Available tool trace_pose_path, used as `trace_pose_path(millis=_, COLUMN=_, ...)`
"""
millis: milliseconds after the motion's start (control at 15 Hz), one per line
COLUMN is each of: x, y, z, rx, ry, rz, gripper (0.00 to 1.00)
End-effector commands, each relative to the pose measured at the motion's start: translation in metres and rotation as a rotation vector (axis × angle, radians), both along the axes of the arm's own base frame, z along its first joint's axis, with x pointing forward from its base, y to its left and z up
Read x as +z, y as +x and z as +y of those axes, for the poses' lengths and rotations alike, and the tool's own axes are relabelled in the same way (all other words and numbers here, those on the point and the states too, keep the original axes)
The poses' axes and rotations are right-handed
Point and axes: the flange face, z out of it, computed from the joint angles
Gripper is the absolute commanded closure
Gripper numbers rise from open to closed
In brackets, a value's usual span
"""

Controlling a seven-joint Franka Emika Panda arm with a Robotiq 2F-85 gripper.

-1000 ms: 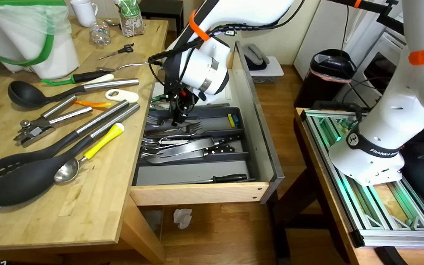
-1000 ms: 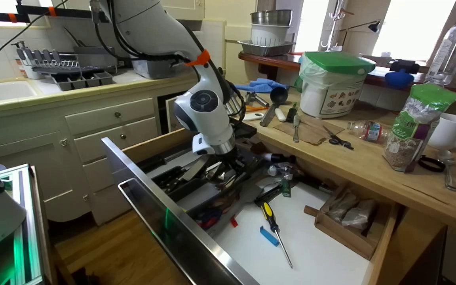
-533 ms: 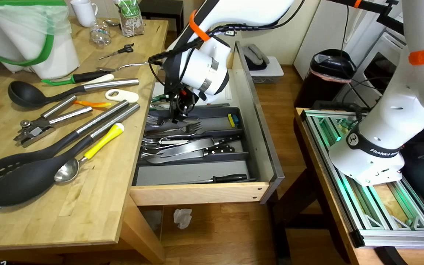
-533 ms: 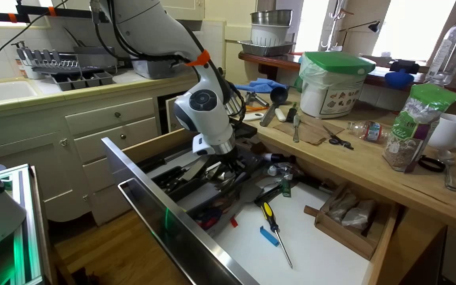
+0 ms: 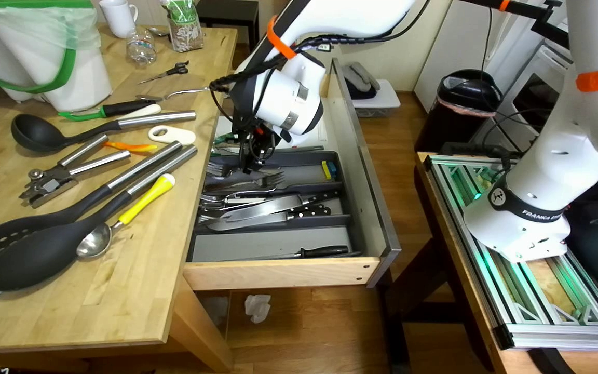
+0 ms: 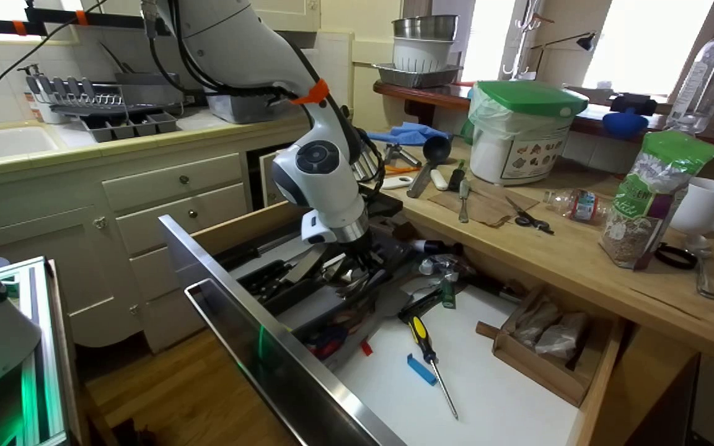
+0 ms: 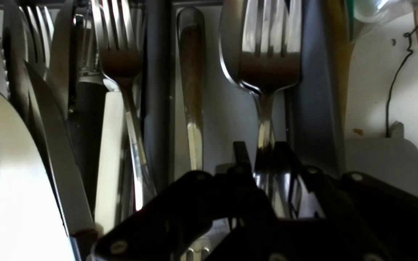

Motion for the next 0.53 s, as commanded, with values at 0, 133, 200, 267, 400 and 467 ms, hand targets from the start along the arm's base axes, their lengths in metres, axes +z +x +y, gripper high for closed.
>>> trace_pose_path(millis=0, x=-0.0082, y=0.0003, z=-0.0018, rx=-0.011, ry=-0.016, rz=0.003, gripper=0.77)
trace_pose_path(millis=133, x=-0.0089, y=0.0003, z=-0.002, rx=-0.01, ry=-0.016, rz=0.005, gripper=0.81)
trace_pose_path(millis=200, x=-0.0094, y=0.0004, z=-0.0021, rx=-0.009, ry=-0.015, rz=0.006, gripper=0.81)
trace_pose_path(millis=267, x=-0.0099, y=0.0004, z=-0.0022, rx=-0.009, ry=-0.016, rz=0.007, gripper=0.83)
trace_pose_path(millis=400, x=-0.0107, y=0.0005, z=-0.0023, rx=-0.007, ry=-0.015, rz=0.008, gripper=0.83)
trace_pose_path(millis=467, x=-0.0111, y=0.0007, z=-0.0022, rx=-0.006, ry=-0.014, rz=0.009, gripper=0.83)
